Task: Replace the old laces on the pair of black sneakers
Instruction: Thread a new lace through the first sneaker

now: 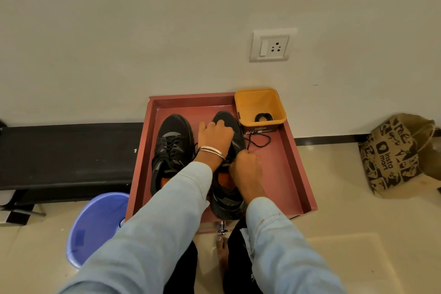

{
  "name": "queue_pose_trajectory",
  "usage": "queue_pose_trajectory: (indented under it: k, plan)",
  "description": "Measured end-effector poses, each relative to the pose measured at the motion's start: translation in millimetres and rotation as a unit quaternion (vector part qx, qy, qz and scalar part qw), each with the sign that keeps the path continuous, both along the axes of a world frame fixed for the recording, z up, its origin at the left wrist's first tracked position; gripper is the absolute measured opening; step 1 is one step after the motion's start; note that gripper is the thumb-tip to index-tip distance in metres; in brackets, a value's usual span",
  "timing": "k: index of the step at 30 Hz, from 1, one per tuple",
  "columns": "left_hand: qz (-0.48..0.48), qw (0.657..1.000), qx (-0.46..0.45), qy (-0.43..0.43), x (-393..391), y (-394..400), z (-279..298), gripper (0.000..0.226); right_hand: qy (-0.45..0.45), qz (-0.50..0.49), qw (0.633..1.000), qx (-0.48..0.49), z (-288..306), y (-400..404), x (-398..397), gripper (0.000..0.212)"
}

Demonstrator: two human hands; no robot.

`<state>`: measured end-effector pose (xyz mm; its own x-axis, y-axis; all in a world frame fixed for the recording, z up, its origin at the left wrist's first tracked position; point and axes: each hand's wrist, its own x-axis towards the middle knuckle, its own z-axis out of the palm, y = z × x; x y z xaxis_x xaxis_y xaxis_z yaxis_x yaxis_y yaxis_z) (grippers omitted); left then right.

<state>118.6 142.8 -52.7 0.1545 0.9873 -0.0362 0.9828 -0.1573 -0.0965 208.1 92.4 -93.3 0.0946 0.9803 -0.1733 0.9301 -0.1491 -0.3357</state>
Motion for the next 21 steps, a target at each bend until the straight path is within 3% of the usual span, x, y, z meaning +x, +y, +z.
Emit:
queue_pose_trajectory:
  k: [3,6,7,9,10,11,12,14,18,21]
  plan:
    - [-0.008,1.0,0.001,-0.014,2,-2,-1,0.026,-0.004,0.0,1.0,-0.002,-3,1,0,0.033]
    - [0.122,0.977,0.017,-0.176,-11,1,-5,0.027,-0.018,0.003,1.0,-0.002,-6,2,-2,0.033]
    - [0.192,0.946,0.041,-0.258,-17,2,-5,0.027,-0.022,0.003,1.0,-0.003,-7,2,-2,0.034]
    - [0.342,0.84,0.078,-0.414,-33,5,0,0.029,-0.028,0.004,1.0,-0.003,-9,4,-3,0.034]
    - [0.399,0.787,0.092,-0.461,-40,6,3,0.029,-0.029,0.005,1.0,-0.003,-9,4,-4,0.034]
    - [0.424,0.758,0.1,-0.486,-46,7,6,0.027,-0.029,0.006,1.0,-0.003,-9,4,-4,0.034]
    - [0.417,0.758,0.103,-0.492,-49,6,9,0.022,-0.029,0.007,1.0,-0.005,-10,5,-4,0.034]
    - [0.362,0.791,0.105,-0.482,-48,2,10,0.012,-0.03,0.009,0.999,-0.005,-11,5,-4,0.034]
    - [0.171,0.871,0.056,-0.457,-34,-4,8,0.039,-0.034,0.002,0.999,-0.007,-12,6,-4,0.036]
    - [0.044,0.96,-0.023,-0.276,-19,-1,4,0.034,-0.031,0.001,1.0,0.001,-12,4,-4,0.033]
